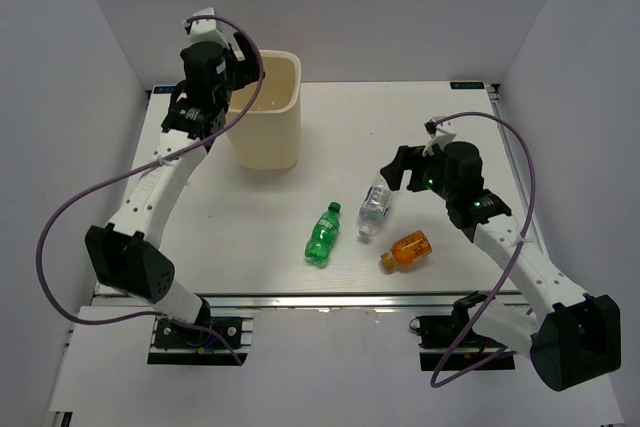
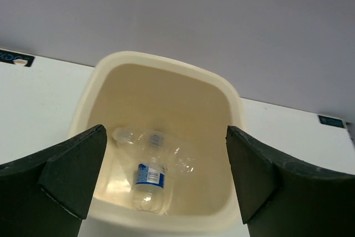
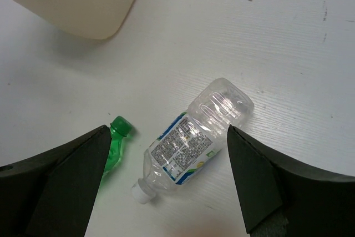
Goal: Put the plastic bottles in the bin
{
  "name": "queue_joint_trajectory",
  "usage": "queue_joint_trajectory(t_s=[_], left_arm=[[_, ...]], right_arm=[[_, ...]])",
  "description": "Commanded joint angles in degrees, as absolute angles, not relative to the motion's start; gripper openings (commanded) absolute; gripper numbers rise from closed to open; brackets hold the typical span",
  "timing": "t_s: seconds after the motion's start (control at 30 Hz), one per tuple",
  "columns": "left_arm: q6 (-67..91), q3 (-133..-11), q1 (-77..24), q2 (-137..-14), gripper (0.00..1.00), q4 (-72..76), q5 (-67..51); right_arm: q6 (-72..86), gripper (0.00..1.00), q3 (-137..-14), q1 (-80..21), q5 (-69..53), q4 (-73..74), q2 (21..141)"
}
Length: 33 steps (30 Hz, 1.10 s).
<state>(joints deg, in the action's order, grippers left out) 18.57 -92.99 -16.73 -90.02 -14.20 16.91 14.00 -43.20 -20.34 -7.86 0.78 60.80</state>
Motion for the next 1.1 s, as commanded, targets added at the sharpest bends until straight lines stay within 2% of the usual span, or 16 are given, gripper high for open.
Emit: queue_joint_trajectory(t_s=[0.0, 0.1, 0.2, 0.5, 0.67, 0.87, 1.07], left_arm=[[19.6, -91.6, -20.9, -82.7, 0.98, -14.8, 14.8], [18.2, -90.4, -26.4, -81.7, 0.98, -18.1, 15.1], [20.6, -83.9, -31.0, -80.0, 0.98, -18.6, 8.0], [28.8, -66.6, -42.4, -80.1, 0.98, -25.2, 4.8], [27.9, -59.4, -43.2, -84.5, 0.98, -16.9, -8.9], [26.1, -60.8, -43.4, -93.6, 0.98, -20.9, -7.5], [25.4, -59.9, -44.1, -96.9, 0.97, -21.1, -7.0]], right_arm=[[15.0, 0.89, -42.8, -20.6, -3.2, 2.0, 59.9], [17.1, 0.89, -42.2, -20.6, 2.4, 3.2, 59.6], [19.4, 0.89, -40.8, -20.2, 8.8, 4.1, 58.8], [21.4, 0.89, -38.4, -18.3, 17.3, 7.6, 57.7], [21.7, 0.89, -36.2, -18.0, 16.0, 7.3, 56.2], [22.5, 0.89, -35.3, -17.9, 17.3, 10.3, 54.7], [23.4, 0.89, -34.6, -17.8, 18.3, 11.8, 53.0]])
